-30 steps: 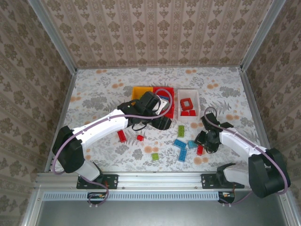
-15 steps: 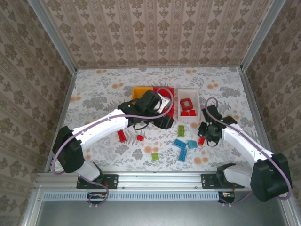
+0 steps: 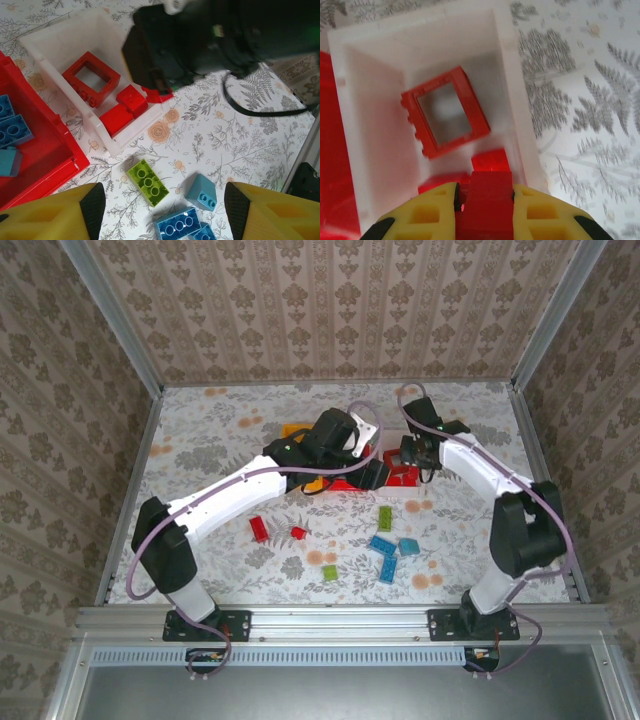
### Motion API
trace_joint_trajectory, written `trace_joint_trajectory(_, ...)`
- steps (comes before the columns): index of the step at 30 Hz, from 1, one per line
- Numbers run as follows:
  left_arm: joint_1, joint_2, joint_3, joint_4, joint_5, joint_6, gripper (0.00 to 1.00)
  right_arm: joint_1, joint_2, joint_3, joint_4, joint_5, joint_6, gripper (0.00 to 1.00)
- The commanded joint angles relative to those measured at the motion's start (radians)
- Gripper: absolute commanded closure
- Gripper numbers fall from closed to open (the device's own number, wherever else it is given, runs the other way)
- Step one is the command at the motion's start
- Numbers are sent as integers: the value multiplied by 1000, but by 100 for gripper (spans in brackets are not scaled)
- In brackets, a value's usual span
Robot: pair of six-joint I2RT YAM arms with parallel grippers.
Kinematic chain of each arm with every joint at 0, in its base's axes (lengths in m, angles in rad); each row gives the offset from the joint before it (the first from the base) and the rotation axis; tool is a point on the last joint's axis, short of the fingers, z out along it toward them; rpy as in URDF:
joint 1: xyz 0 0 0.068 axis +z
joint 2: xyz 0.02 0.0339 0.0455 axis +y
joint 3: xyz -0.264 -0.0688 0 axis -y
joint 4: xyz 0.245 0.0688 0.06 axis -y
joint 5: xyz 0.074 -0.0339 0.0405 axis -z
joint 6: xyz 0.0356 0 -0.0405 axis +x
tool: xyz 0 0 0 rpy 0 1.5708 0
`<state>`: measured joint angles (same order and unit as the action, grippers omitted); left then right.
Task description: Sort the legos into containers by color
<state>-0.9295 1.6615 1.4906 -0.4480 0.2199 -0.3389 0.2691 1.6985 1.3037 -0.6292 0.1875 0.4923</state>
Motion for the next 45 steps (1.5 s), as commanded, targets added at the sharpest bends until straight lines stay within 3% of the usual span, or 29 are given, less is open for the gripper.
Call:
trace_joint_trajectory(1, 3, -7, 11, 0, -27, 22, 32, 4, 83, 96, 23, 68, -77, 93)
trace_joint_trajectory(3, 8, -28, -15, 0, -38, 14, 32, 4, 137, 141, 12, 83, -89, 92)
trace_joint_trajectory(10, 39, -111, -122, -18, -77, -20, 31, 7, 203, 198, -7, 106, -114, 61)
trace_joint_trajectory(13, 55, -154, -182, -27, -91, -35, 31, 13, 178, 201, -1, 93, -113, 55)
trace_joint_trajectory(21, 94, -217, -307, -101, -55, 3, 29, 64, 31, 143, 6, 70, -108, 52)
trace_joint_trajectory(29, 91, -227, -396, -153, 17, 31, 27, 132, -277, -192, 107, -83, -70, 50)
trace_joint_trajectory(37, -10, -13, -240, -141, -31, -75, 26, 152, -608, -500, 28, -232, 44, 40)
trace_joint_trajectory(45, -123, 273, 36, -222, -150, -224, 26, 147, -887, -539, -197, -281, 73, 34)
